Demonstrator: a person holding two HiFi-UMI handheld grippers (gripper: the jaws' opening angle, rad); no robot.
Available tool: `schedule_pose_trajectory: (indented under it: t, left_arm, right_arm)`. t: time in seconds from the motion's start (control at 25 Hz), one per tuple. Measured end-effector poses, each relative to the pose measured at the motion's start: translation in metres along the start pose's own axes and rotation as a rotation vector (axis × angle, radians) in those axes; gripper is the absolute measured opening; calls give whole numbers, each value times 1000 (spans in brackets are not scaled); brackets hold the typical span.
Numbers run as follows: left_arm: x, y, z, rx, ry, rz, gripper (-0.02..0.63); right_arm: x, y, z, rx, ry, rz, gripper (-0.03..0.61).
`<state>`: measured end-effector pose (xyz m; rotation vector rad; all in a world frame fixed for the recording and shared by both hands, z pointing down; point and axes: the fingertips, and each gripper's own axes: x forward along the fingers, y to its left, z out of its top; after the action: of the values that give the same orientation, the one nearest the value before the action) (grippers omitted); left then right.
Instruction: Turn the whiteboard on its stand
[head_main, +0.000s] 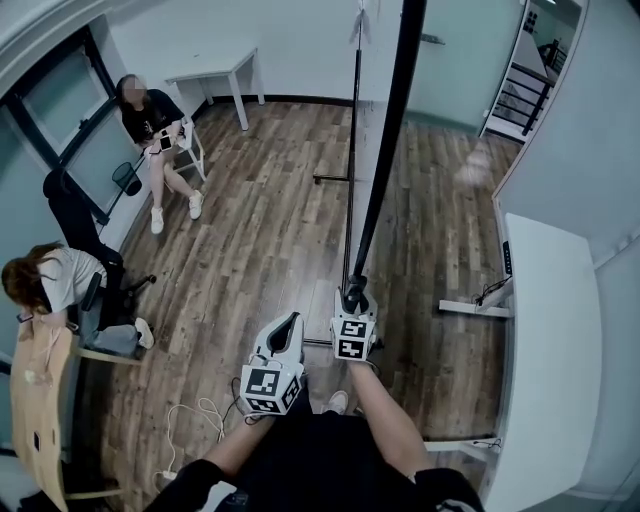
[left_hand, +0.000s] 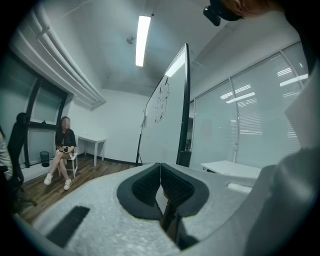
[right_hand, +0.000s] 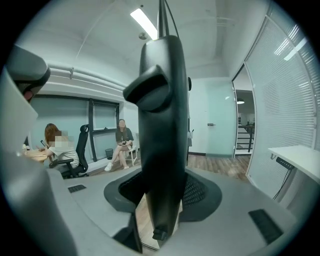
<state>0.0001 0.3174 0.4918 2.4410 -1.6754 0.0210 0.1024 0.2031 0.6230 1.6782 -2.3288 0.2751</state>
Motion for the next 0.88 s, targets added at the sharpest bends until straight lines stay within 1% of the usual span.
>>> schedule_pose_trajectory:
  t: [0.24,0.44,0.52,0.72,0.88]
  left_arm:
    - [-10,-15,-6,10,8,34,17]
    - [-13,-11,-1,3,5,39,17]
    - [-13,-11,4,7,-3,30,17]
    - [-12,-19,11,9,-18,-19,17]
    - [-12,-18,15,-3,-10,-65,17]
  right_arm:
    - [-27,-5,-5,9,15,43,167]
    - [-51,-5,-1,36,1,67,167]
    - [-62,-2,4,58,-7,90,166]
    - [-101,9,23,113,-69,162,122]
    - [-122,20,48,128,-105,168,88]
